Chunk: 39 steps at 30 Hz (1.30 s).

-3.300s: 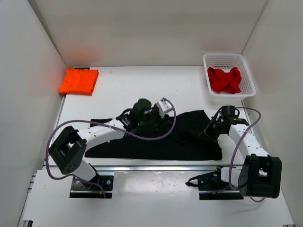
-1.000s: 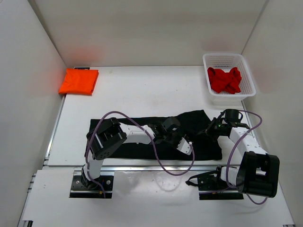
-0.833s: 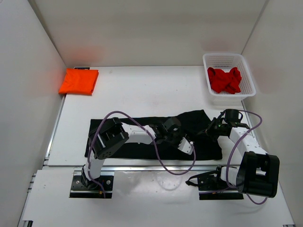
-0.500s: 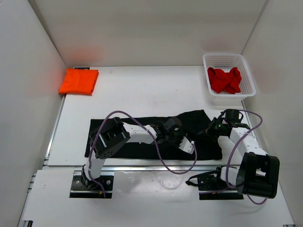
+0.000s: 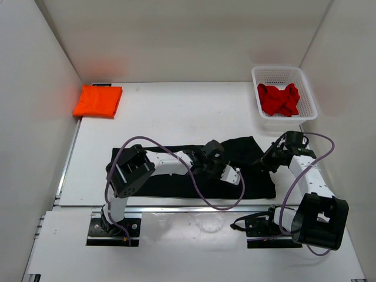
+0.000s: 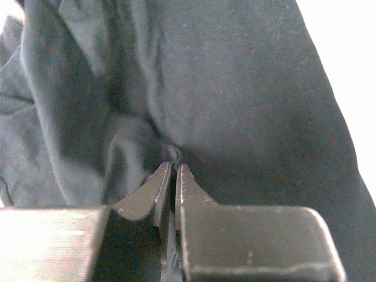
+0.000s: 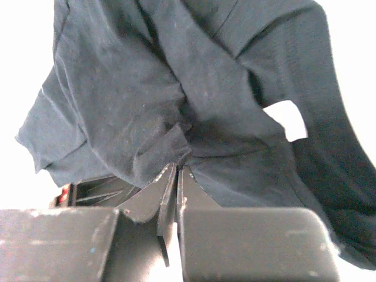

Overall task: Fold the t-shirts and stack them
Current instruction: Fold the other side of the tshirt into a rectangle

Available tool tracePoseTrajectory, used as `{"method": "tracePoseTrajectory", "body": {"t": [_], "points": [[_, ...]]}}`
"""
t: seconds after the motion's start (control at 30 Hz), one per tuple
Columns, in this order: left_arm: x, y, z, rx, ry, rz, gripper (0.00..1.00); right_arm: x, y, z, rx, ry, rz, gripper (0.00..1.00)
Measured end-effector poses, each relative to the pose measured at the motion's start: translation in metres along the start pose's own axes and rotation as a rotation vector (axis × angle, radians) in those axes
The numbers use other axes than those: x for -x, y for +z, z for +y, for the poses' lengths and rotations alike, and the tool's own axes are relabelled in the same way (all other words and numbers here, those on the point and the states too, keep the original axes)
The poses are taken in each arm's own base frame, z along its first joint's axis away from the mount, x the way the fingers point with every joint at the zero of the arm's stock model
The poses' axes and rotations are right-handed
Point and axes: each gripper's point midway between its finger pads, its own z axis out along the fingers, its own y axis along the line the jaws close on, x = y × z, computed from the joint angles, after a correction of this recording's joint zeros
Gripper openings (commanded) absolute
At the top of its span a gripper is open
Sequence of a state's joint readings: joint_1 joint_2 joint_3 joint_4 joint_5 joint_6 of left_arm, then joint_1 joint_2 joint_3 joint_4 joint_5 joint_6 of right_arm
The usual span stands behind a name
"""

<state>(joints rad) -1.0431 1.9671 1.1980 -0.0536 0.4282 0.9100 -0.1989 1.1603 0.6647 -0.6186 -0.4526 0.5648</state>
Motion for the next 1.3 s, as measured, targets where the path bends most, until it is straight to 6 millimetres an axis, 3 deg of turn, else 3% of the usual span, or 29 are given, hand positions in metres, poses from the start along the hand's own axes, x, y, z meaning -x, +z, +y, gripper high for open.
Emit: {"method": "tracePoseTrajectory", "body": {"t": [0.13,0.47,0.63,0.87,1.3], "points": [[0.004,-0.014,0.003,-0.005,-0.049,-0.012,0.14,0.009,-0.011,-0.002,-0.035,-0.013,-0.044,0.00],[0.011,-0.041,0.004,-0.040,-0.168,-0.065,0.13,-0.006,-0.032,-0.015,-0.083,0.037,-0.043,0.00],[0.014,-0.051,-0.013,-0.120,-0.203,-0.082,0.14,-0.027,-0.032,-0.017,-0.072,0.039,0.000,0.00],[0.008,-0.052,-0.044,-0.198,-0.234,-0.059,0.14,-0.069,-0.024,-0.040,-0.110,0.107,0.099,0.00],[0.004,-0.053,-0.063,-0.262,-0.193,-0.038,0.14,-0.083,-0.027,-0.042,-0.141,0.086,0.140,0.00]]}}
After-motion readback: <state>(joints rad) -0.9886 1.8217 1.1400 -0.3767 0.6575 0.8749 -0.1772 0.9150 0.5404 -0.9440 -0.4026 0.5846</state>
